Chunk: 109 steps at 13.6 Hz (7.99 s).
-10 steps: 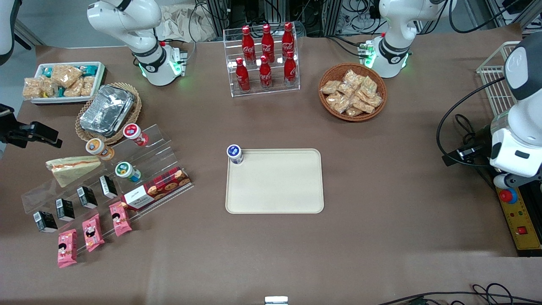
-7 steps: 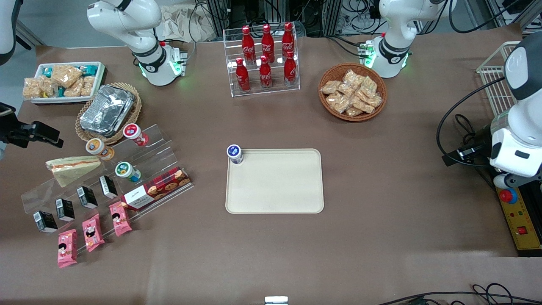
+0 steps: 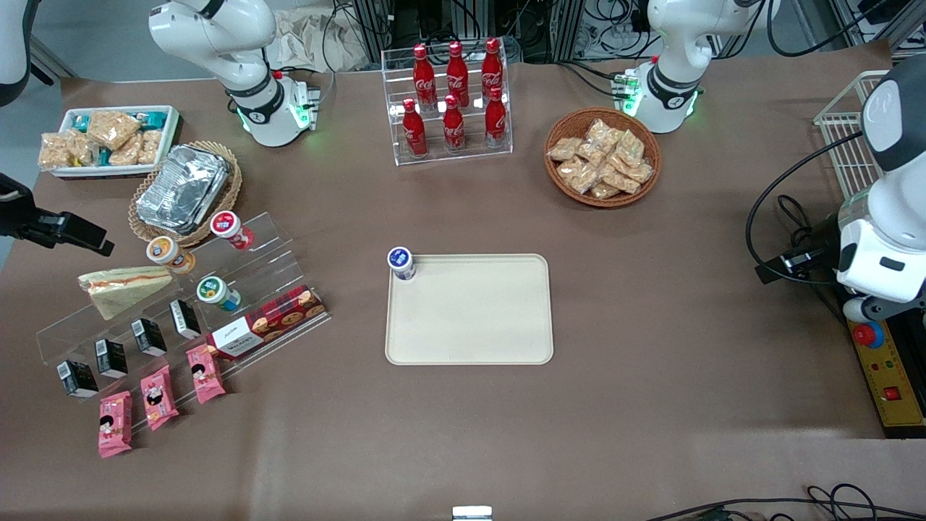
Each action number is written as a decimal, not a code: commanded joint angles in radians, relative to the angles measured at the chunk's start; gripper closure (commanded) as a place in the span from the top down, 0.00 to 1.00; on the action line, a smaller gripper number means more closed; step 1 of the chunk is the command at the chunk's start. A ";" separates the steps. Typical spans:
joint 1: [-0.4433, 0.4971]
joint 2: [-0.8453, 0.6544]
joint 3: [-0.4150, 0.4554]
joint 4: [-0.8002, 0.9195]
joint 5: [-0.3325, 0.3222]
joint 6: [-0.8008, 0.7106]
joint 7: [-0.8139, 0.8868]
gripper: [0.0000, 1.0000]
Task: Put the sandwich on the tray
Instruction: 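Move the right gripper toward the wrapped sandwich on the acrylic rack, then lower the right gripper onto the wrapped sandwich and close on it, then lift the sandwich with the right gripper and carry it over the beige tray, then lower the sandwich onto the tray and open the right gripper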
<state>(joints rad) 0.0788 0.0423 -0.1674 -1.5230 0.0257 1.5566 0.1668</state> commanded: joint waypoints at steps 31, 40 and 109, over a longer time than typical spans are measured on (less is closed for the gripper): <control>-0.166 -0.042 -0.044 -0.549 -0.101 0.459 0.593 0.98; -0.171 -0.019 -0.044 -0.645 -0.156 0.640 0.592 0.97; 0.756 0.837 0.066 0.060 -0.285 1.123 -0.642 0.56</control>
<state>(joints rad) 0.8183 0.8390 -0.0951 -1.5022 -0.2331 2.6752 -0.4753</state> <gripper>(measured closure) 0.542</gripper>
